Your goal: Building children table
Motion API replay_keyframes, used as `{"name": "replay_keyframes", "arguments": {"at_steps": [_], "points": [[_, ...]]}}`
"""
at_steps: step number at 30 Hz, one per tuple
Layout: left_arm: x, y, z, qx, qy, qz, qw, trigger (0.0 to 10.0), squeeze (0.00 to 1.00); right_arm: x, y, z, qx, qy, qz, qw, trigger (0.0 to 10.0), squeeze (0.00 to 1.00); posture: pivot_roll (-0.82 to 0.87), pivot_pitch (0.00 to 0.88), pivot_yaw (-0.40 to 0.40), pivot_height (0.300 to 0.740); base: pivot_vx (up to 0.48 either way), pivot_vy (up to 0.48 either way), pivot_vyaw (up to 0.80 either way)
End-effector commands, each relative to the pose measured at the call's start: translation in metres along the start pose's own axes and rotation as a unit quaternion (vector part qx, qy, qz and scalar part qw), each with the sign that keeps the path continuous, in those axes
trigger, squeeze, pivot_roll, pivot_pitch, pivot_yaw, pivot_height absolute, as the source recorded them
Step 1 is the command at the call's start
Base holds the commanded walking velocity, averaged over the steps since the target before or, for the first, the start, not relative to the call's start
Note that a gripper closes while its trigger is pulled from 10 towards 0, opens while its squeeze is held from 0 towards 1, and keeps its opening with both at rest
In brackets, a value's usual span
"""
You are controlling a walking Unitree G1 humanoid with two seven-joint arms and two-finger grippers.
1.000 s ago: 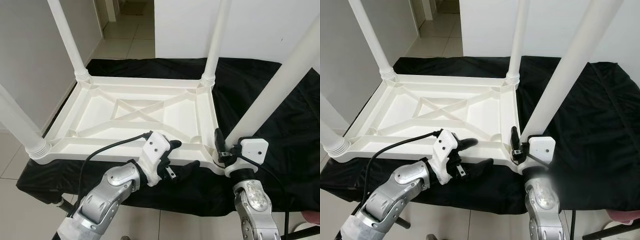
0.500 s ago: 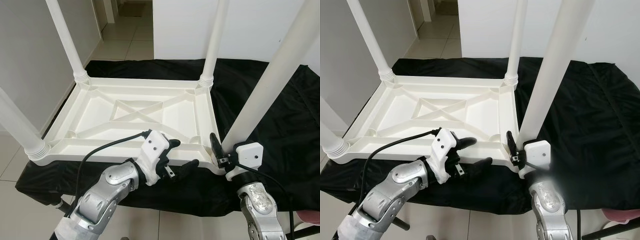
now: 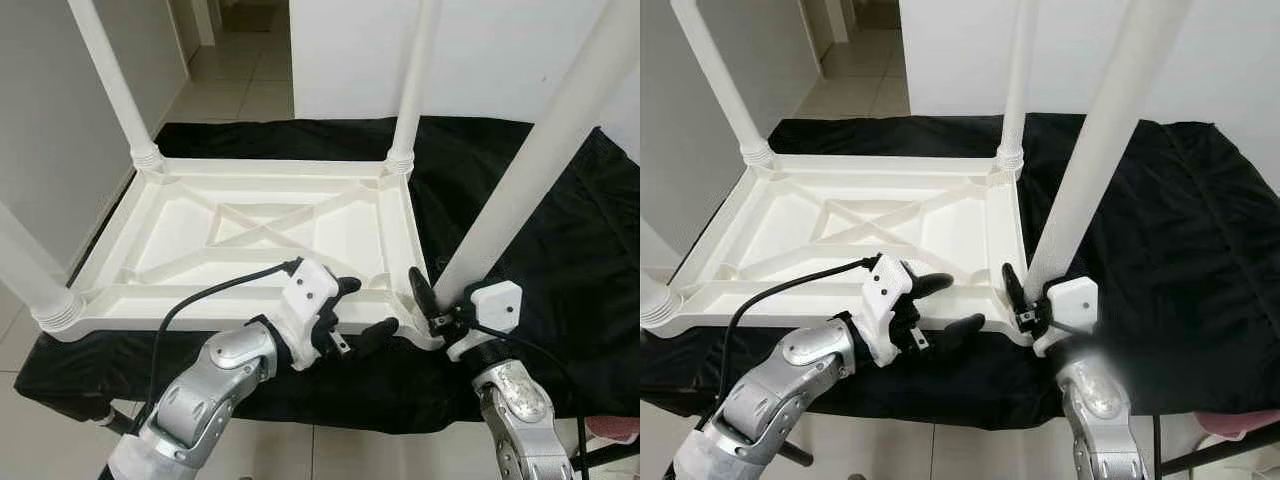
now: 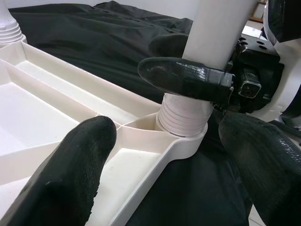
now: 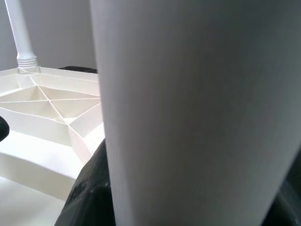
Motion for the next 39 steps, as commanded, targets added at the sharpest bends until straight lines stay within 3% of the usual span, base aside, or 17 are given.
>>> {"name": "replay_keyframes", "arguments": {"at_steps": [1, 13, 22, 26, 30, 32, 33, 39], "points": [[-0.001, -0.002, 0.000, 0.001, 0.001, 0.006, 1.000, 10.0, 0.00, -0.032, -0.009, 0.006, 0.005, 0.038, 0.080, 0.996, 10.0, 0.00, -0.09, 0.086, 0.086, 0.740, 0.000, 0.000, 0.00], [-0.001, -0.001, 0.000, 0.000, 0.003, 0.009, 1.000, 10.0, 0.00, -0.036, -0.008, 0.002, -0.013, 0.052, 0.099, 0.994, 10.0, 0.00, -0.09, 0.088, 0.080, 0.740, 0.000, 0.000, 0.00], [-0.001, -0.001, -0.001, 0.001, 0.005, 0.008, 1.000, 10.0, 0.00, -0.041, -0.005, 0.003, -0.051, 0.104, 0.117, 0.986, 10.0, 0.00, -0.09, 0.085, 0.076, 0.740, 0.000, 0.000, 0.00], [-0.001, -0.001, -0.001, 0.001, 0.005, 0.008, 1.000, 10.0, 0.00, -0.040, -0.003, 0.004, -0.046, 0.096, 0.116, 0.987, 10.0, 0.00, -0.09, 0.083, 0.077, 0.740, 0.000, 0.000, 0.00], [-0.001, -0.001, -0.001, 0.002, 0.006, 0.009, 1.000, 10.0, 0.00, -0.035, 0.002, 0.010, -0.002, 0.025, 0.103, 0.994, 10.0, 0.00, -0.09, 0.084, 0.076, 0.740, 0.000, 0.000, 0.00], [-0.001, -0.001, -0.001, 0.002, 0.006, 0.009, 1.000, 10.0, 0.00, -0.035, 0.002, 0.010, -0.002, 0.025, 0.103, 0.994, 10.0, 0.00, -0.09, 0.084, 0.076, 0.740, 0.000, 0.000, 0.00], [-0.001, -0.001, 0.000, 0.003, 0.006, 0.009, 1.000, 10.0, 0.00, -0.032, 0.003, 0.016, 0.028, 0.002, 0.097, 0.995, 10.0, 0.00, -0.09, 0.085, 0.077, 0.740, 0.000, 0.000, 0.00], [-0.001, -0.002, 0.000, 0.005, 0.007, 0.009, 1.000, 10.0, 0.00, -0.030, 0.004, 0.020, 0.061, -0.016, 0.097, 0.993, 10.0, 0.00, -0.09, 0.086, 0.079, 0.740, 0.000, 0.000, 0.00]]}}
Point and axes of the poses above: a point about 5 cm out from each wrist's last joint towards the gripper, its own y axis pointing out of the wrist towards the gripper, its own x axis along the axis of the wrist's last joint, z = x × y, the point moved 2 cm from there along y, pointing out of the wrist towards the gripper, and after that the axes turned 4 degrees about -y, right-handed, at the moved point
